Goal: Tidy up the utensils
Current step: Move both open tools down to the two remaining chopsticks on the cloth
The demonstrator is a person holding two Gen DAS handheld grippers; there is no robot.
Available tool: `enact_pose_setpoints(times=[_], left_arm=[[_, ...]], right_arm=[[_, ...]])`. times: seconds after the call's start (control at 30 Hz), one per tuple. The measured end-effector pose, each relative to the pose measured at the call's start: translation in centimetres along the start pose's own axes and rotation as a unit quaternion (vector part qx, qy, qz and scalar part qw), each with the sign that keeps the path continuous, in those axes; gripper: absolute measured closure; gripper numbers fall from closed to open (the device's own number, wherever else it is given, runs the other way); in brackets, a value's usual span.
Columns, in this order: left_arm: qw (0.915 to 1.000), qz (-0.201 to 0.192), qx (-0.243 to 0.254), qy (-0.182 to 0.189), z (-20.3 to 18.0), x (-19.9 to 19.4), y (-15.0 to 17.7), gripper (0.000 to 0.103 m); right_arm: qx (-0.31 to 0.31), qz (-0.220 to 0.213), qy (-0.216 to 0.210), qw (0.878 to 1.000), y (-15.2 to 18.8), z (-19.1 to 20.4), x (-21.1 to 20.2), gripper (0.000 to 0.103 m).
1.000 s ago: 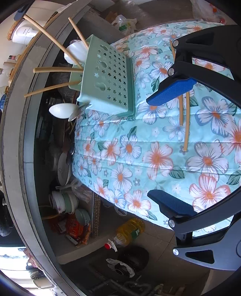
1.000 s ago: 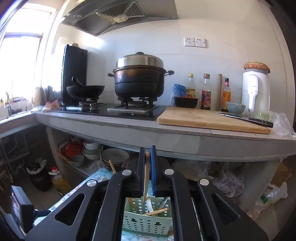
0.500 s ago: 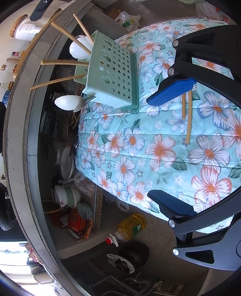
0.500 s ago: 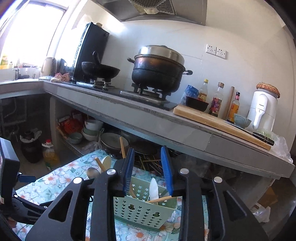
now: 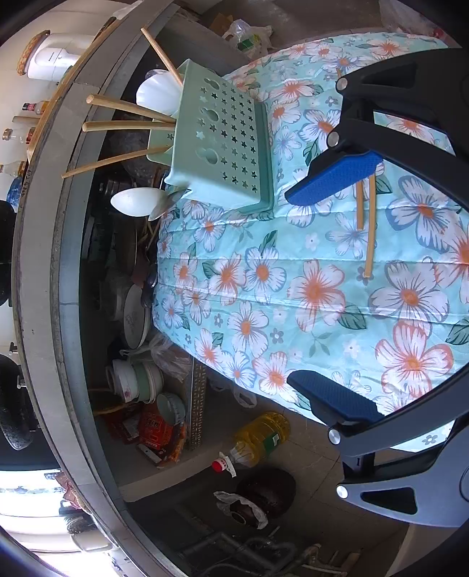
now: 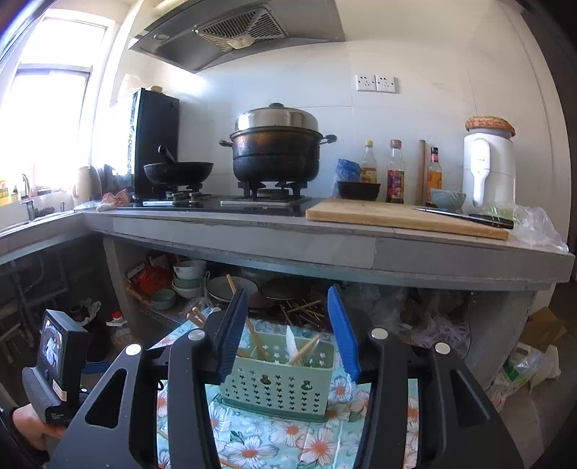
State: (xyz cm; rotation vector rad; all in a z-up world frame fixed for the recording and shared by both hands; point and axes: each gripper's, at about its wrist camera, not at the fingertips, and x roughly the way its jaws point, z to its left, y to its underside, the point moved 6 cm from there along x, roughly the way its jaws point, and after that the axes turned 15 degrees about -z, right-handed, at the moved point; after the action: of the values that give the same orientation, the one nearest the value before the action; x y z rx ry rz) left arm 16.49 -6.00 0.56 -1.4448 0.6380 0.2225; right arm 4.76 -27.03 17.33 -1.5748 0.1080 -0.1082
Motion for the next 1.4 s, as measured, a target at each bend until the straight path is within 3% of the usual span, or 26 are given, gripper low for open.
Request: enact_pose_setpoints(times=[0.13,0.3,0.4,0.5,0.6,0.73,0.87,0.97,1.0,1.07,1.13,1.27,1.4], left_arm=[[0.9999,-0.003,0.011,0.002,-0.3,-0.2,0.1,0.014],[0.9992,-0.006,0.034,0.017,-1.1,-0.4,0.6,0.014],[0.9981,-0.013,0.051,0.034,-1.8,-0.6,1.1,0.014],[0.9964,-0.014,0.062,0.055,-2.7,-0.5,2.1,0.014],[0.9928,-0.011,0.081,0.087,-4.3,-0.4,3.2,0.014],[0.9833,-0.014,0.119,0.137,-7.1,-0.8,4.7,0.014],[0.9661,-0.025,0.166,0.196,-10.5,-1.8,6.1,0.014],[0.9449,-0.045,0.220,0.238,-13.6,-3.0,7.2,0.016],[0.9382,-0.053,0.239,0.245,-14.4,-3.3,7.6,0.021],[0.9227,-0.070,0.289,0.245,-16.2,-3.7,8.6,0.028],[0.9074,-0.082,0.331,0.246,-17.5,-3.8,9.6,0.041],[0.8766,-0.090,0.405,0.243,-19.4,-3.3,11.6,0.054],[0.8552,-0.080,0.455,0.234,-20.3,-1.8,12.9,0.069]], right_arm=[[0.045,0.041,0.020,0.998,2.9,-2.2,-1.1,0.053],[0.130,0.129,0.045,0.982,9.3,-5.0,-2.6,0.053],[0.174,0.201,0.064,0.962,14.0,-6.0,-3.5,0.053],[0.224,0.272,0.080,0.932,18.9,-6.5,-4.6,0.053],[0.266,0.307,0.092,0.909,22.1,-6.9,-5.8,0.053],[0.293,0.319,0.103,0.895,24.3,-7.0,-6.9,0.053],[0.325,0.320,0.109,0.883,25.4,-7.5,-7.3,0.053],[0.337,0.322,0.115,0.877,25.9,-8.0,-7.4,0.053],[0.342,0.322,0.115,0.875,26.1,-8.2,-7.4,0.053],[0.351,0.323,0.114,0.872,26.4,-8.4,-7.4,0.053],[0.357,0.324,0.113,0.869,26.7,-8.5,-7.4,0.053],[0.365,0.325,0.110,0.865,27.0,-8.5,-7.5,0.053],[0.370,0.323,0.107,0.864,27.1,-8.5,-7.4,0.053]])
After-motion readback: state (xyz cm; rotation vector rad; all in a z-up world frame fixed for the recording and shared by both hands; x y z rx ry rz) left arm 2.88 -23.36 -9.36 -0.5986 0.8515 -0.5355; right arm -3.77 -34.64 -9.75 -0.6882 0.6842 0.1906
